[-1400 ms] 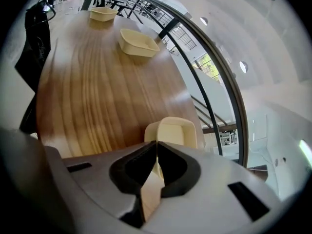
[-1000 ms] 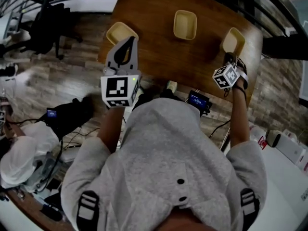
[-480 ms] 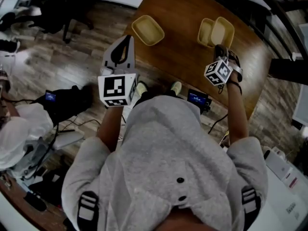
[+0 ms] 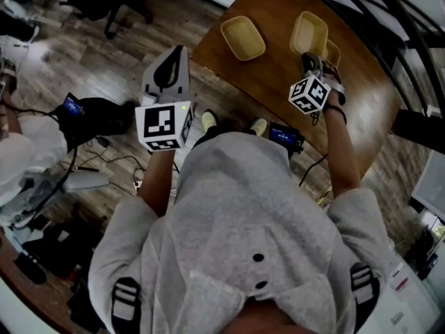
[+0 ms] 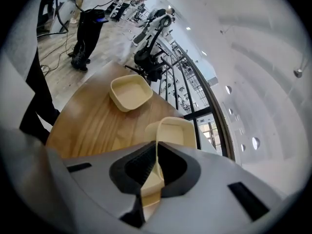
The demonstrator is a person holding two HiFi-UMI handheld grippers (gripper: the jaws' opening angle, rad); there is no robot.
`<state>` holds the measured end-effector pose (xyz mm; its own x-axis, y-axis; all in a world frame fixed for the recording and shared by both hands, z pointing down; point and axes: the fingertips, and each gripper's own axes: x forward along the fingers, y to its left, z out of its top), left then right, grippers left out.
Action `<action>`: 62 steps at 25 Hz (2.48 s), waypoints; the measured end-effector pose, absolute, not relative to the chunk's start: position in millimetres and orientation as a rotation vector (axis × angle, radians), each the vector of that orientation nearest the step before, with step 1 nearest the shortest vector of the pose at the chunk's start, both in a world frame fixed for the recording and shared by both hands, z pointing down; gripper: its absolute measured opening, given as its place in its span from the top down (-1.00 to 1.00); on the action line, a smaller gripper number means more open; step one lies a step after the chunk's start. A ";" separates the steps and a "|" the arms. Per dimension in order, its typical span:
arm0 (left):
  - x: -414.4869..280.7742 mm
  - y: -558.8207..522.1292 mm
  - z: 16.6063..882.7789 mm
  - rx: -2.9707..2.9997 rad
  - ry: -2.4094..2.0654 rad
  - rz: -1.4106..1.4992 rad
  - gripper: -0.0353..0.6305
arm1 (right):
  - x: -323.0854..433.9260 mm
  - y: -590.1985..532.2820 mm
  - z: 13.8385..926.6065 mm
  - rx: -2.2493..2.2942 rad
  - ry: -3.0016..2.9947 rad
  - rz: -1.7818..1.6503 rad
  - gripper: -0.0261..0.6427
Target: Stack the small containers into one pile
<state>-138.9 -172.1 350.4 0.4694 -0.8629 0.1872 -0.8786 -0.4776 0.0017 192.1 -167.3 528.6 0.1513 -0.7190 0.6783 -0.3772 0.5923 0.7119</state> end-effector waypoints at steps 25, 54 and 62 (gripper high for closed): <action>-234.3 -103.3 364.5 2.172 -2.021 0.276 0.85 | 35.0 -194.6 570.6 0.495 -1.732 -0.639 0.84; -214.5 -110.0 361.6 2.191 -1.999 0.329 0.85 | 32.4 -185.4 606.6 0.283 -1.703 -0.732 0.84; -213.5 -116.0 361.2 2.255 -1.945 0.321 0.85 | 54.6 -187.7 615.3 0.411 -1.658 -0.580 0.84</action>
